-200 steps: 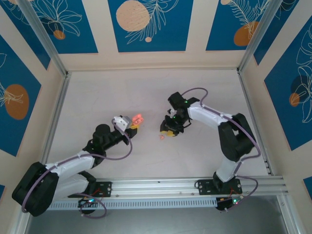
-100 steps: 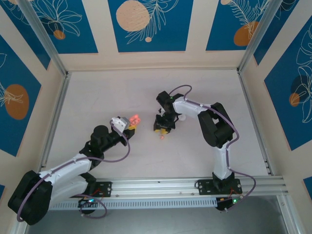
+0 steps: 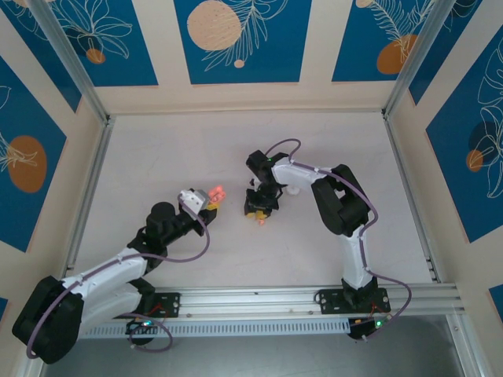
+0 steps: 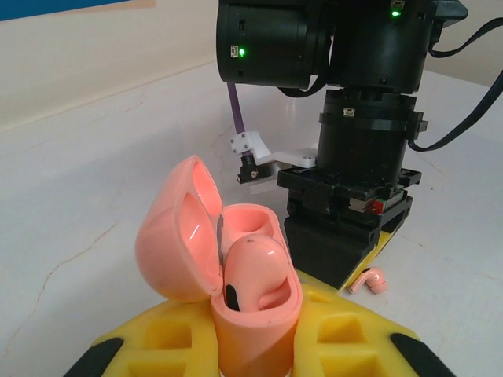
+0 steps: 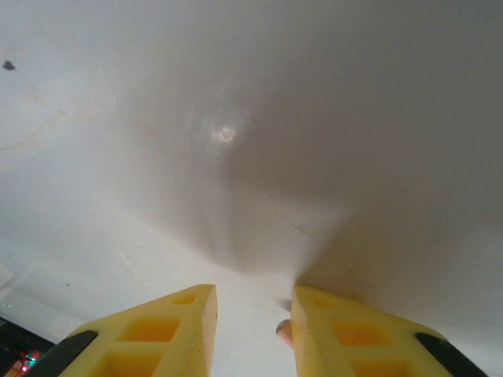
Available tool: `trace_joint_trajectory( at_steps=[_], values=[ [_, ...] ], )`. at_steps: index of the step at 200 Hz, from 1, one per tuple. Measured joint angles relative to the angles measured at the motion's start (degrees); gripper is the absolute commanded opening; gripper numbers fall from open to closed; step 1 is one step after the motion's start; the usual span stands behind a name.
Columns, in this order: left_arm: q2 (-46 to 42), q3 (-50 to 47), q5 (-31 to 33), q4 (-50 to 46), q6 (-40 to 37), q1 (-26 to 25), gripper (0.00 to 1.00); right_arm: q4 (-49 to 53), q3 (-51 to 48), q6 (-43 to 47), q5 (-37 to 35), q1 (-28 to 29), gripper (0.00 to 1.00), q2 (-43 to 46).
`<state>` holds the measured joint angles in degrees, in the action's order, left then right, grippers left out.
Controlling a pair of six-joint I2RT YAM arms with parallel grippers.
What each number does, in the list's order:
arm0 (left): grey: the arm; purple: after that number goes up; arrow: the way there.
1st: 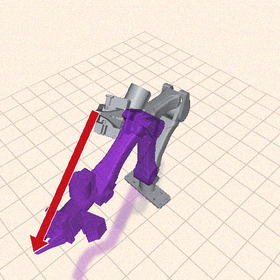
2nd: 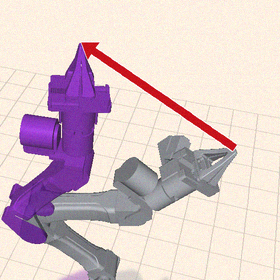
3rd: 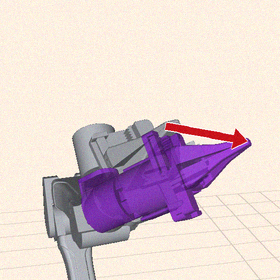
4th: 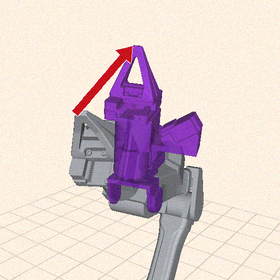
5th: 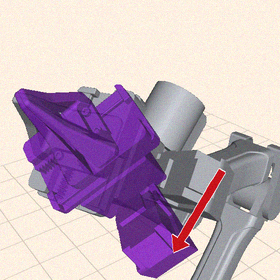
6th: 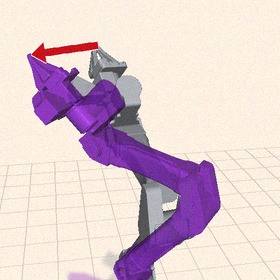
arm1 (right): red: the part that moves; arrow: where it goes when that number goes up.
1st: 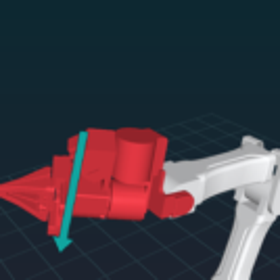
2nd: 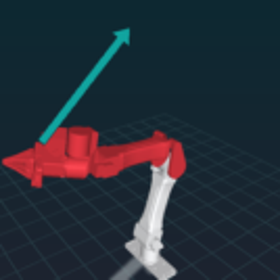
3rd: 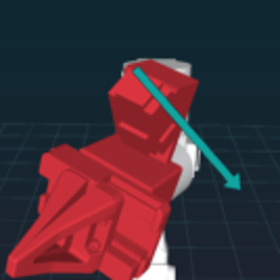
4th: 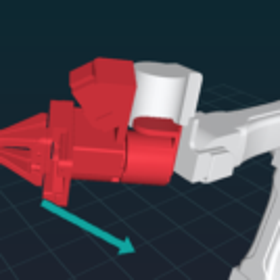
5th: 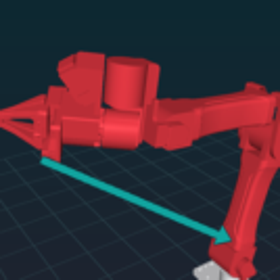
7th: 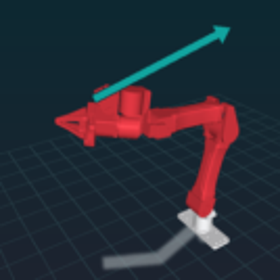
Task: Insert wireless bluetooth earbuds into charging case
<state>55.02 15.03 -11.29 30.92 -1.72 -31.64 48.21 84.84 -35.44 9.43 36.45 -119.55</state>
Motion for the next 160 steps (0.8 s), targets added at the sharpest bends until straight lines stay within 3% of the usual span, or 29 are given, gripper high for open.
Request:
trace_joint_trajectory(
  at_steps=[160],
  values=[
    [-1.7,-0.5,0.0,-0.6,-0.3,0.0,0.16,6.3,-0.9,6.1,1.2,4.6,0.26,3.5]
  ],
)
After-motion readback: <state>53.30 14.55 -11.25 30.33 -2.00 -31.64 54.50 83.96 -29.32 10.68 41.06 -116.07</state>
